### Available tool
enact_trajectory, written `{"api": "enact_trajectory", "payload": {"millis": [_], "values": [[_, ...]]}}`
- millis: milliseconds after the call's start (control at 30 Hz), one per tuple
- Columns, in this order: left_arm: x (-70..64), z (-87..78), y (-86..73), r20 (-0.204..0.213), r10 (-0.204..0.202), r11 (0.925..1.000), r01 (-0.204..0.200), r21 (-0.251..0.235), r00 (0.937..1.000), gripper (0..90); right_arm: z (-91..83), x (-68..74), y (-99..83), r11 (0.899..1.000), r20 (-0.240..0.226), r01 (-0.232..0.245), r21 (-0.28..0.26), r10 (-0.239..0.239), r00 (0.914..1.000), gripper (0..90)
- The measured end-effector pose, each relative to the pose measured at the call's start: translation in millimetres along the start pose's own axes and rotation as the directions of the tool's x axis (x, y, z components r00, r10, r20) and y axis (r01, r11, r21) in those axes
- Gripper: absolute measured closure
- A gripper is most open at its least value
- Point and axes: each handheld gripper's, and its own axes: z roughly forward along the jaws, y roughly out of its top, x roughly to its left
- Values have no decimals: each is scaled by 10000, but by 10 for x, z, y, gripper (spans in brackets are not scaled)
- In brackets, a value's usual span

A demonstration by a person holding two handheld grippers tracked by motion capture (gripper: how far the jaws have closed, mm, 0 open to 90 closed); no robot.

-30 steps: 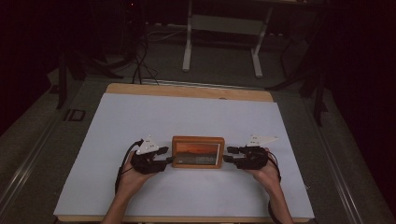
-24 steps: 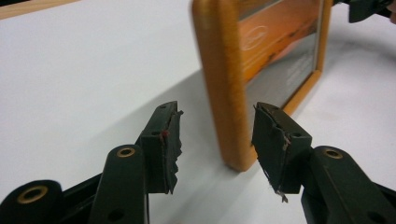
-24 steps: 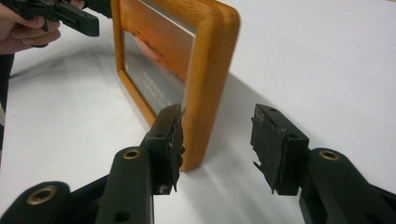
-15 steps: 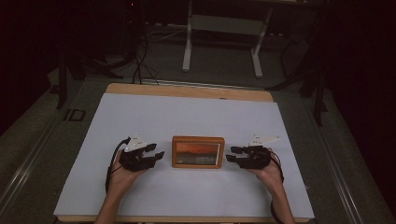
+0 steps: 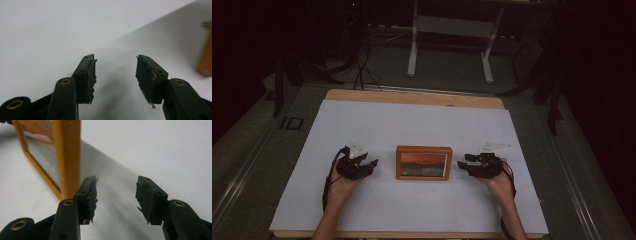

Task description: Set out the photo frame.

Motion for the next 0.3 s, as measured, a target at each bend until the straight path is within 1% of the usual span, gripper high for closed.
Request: {"api": "enact_trajectory", "payload": {"millis": [33,100,167,233,300], "values": [[16,4,-5,-16,-84,9999,84,64,10000,483,-3,1,5,9999,128,96,75,-97,9999,496],[28,5,-14,-51,-212,9997,212,124,9998,477,-3,13,16,9997,157,210,103,-212,9997,493],[36,4,-18,-123,-215,9995,218,229,9997,471,2,23,27,9995,129,298,108,-299,9995,490],[38,3,-23,-258,-117,9995,125,297,9996,469,12,29,34,9990,145,388,207,-391,9991,483],[40,-1,-28,-644,179,9990,-152,424,9978,465,21,24,37,9978,204,525,411,-533,9984,480]]}}
